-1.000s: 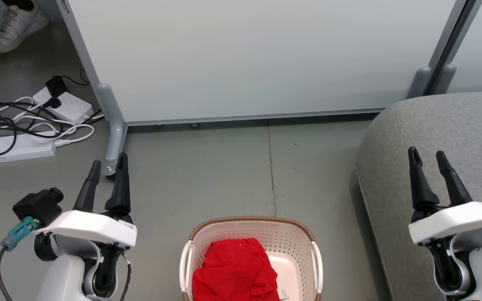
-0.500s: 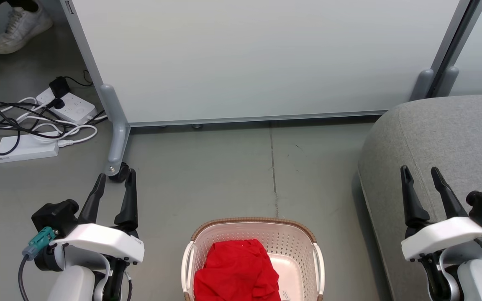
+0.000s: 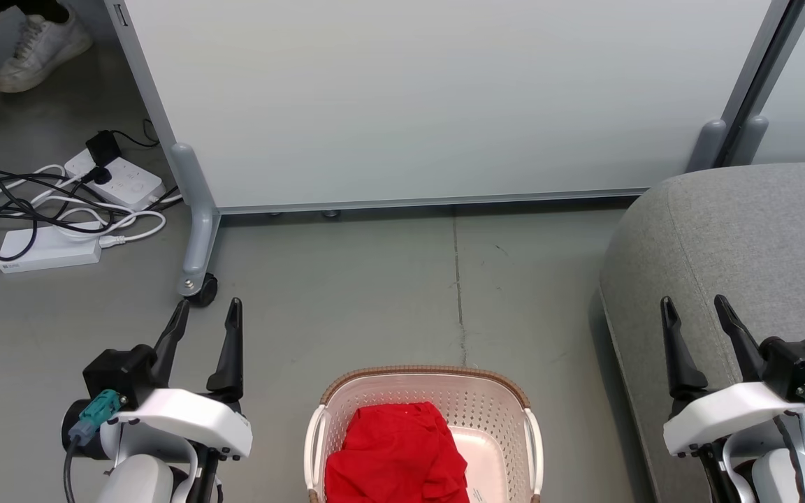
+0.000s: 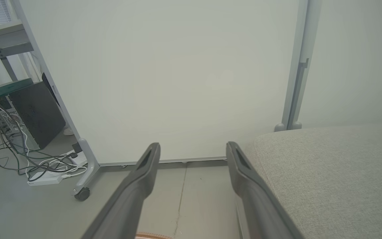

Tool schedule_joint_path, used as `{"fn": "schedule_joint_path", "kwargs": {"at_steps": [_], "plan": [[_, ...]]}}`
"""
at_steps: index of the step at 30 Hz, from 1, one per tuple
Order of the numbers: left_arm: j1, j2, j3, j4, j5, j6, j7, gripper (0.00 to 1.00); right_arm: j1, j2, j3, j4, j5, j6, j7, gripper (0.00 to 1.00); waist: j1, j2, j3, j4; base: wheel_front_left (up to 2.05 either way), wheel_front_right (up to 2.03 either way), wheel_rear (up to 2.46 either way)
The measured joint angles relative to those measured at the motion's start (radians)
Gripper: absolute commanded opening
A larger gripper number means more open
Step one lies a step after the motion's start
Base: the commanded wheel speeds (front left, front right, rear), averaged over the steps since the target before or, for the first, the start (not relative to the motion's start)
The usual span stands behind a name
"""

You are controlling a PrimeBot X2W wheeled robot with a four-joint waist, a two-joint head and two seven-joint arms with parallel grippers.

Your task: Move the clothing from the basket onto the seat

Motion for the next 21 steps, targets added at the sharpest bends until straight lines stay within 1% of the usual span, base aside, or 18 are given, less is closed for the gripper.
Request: {"fn": "schedule_joint_path", "kwargs": {"at_steps": [11,21], "plan": [[0.000,-0.011,-0.006,0.035,0.040,0.001,-0.019,1.00,0.010,0.008,-0.004,0.015,-0.048,0.000,-0.022,1.00,0.0000,0.0000,-0.003,0.002,0.00,0.00,0.00],[0.000,-0.008,-0.013,0.045,0.093,0.015,-0.022,1.00,0.019,0.016,-0.005,0.020,-0.086,0.000,-0.044,1.00,0.0000,0.0000,-0.005,0.000,0.00,0.00,0.00]]}}
